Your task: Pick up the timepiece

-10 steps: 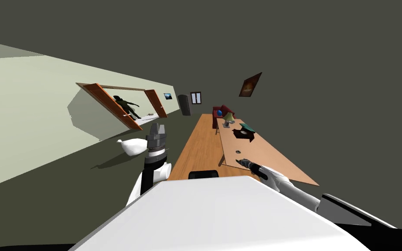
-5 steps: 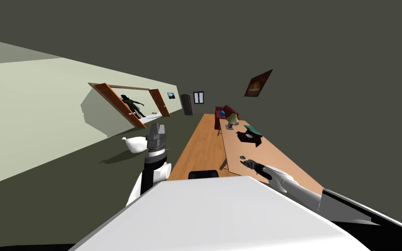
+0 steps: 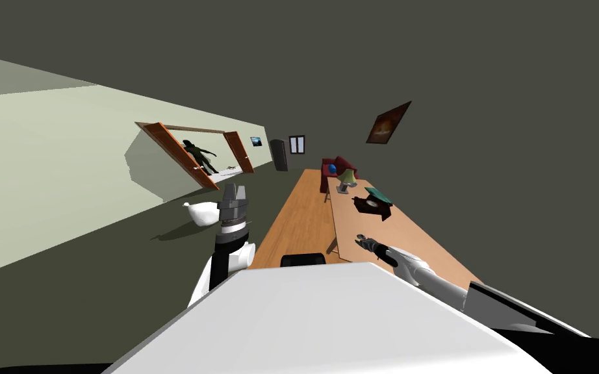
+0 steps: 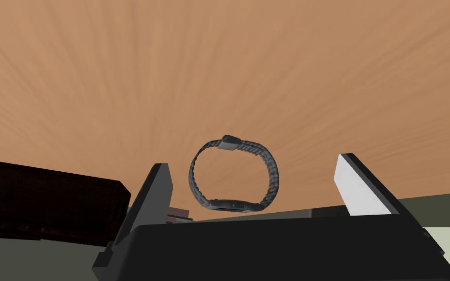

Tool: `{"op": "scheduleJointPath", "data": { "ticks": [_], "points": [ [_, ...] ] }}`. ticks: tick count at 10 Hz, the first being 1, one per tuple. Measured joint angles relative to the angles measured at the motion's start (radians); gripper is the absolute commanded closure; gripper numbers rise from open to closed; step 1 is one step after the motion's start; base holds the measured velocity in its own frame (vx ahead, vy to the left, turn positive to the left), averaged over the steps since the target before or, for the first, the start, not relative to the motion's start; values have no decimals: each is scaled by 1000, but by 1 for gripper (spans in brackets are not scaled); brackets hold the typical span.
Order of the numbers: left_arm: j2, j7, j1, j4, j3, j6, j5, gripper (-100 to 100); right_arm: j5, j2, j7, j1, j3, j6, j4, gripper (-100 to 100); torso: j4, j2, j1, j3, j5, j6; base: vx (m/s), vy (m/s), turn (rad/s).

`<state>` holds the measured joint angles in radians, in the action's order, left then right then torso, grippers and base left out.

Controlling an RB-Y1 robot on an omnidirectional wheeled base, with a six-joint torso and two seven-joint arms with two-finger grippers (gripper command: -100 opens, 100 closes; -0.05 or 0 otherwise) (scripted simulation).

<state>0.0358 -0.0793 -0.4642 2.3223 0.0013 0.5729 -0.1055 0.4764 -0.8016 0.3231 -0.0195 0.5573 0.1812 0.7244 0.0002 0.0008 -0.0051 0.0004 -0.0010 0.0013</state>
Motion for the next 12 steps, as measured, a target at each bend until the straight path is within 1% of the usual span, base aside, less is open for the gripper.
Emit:
{"op": "scheduleJointPath", "data": {
  "ticks": [1,2,4,6,7,8,10,11,12],
  "points": [
    [0,0,0,0,0,0,0,0,1,11,4,4,-2,-11,-5,-100,0,0,1,0,0,0,6,-23,7],
    [0,0,0,0,0,0,0,0,1,12,5,5,-2,-12,-6,100,0,0,4,0,1,0,1,-6,-2],
    [0,0,0,0,0,0,0,0,1,7,5,5,-4,-15,-8,100,-1,0,6,0,-2,-2,1,-7,-6],
    [0,0,0,0,0,0,0,0,1,9,5,5,-4,-14,-7,100,-1,-1,5,-1,-2,-1,0,0,0],
    [0,0,0,0,0,0,0,0,1,9,5,5,-4,-14,-7,0,-1,-1,5,-1,-2,-1,0,0,0],
    [0,0,0,0,0,0,0,0,1,9,5,5,-4,-14,-7,100,-1,-1,5,-1,-2,-1,1,54,-45],
    [0,0,0,0,0,0,0,0,-1,-12,0,8,-1,20,-21,100,-1,0,12,-1,0,-1,-12,102,-69],
    [0,0,0,0,0,0,0,0,-3,-29,-8,7,6,35,-20,100,-1,0,12,0,0,-1,-5,37,-17],
    [0,0,0,0,0,0,0,0,-4,-31,-11,7,7,38,-20,0,-1,0,9,-1,-1,-1,-2,8,1]
  ]
}}
